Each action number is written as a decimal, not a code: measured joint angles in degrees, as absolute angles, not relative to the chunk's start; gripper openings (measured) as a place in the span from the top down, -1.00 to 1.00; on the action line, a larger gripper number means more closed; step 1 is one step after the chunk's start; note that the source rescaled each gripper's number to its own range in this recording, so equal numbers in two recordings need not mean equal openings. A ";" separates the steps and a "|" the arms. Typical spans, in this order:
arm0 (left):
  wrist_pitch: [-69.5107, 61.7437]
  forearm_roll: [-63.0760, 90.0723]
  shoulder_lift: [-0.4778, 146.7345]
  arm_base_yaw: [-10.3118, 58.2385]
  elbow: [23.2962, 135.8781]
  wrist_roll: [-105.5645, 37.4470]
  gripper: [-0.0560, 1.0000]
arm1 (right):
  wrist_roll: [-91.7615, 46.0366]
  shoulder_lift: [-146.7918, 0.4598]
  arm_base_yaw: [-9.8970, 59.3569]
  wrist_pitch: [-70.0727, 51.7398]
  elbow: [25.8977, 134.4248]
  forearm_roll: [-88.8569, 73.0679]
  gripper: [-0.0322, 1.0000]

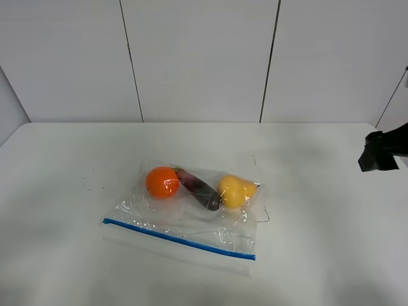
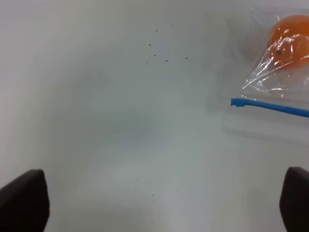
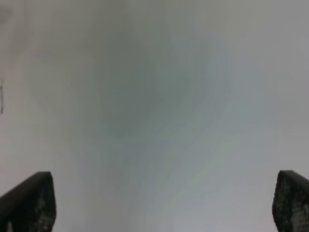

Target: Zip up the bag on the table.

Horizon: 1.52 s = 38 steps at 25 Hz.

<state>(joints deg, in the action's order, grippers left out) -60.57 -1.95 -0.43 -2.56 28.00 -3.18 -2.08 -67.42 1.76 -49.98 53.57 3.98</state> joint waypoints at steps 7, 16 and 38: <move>-60.57 -1.95 -0.43 -2.56 28.00 -3.18 -1.00 | -2.08 -43.50 1.76 -47.00 41.66 2.94 -1.00; -60.57 -1.95 -0.43 -2.56 28.00 -3.18 -1.00 | -1.11 -19.21 1.76 -47.00 37.02 1.99 -1.00; -60.67 -1.88 -0.43 -2.56 28.00 -3.18 -1.00 | 7.89 0.32 1.76 -55.29 30.94 5.28 -1.00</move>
<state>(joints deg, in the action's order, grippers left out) -60.67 -1.88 -0.43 -2.56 28.00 -3.18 7.89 0.32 1.76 -55.29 30.94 5.28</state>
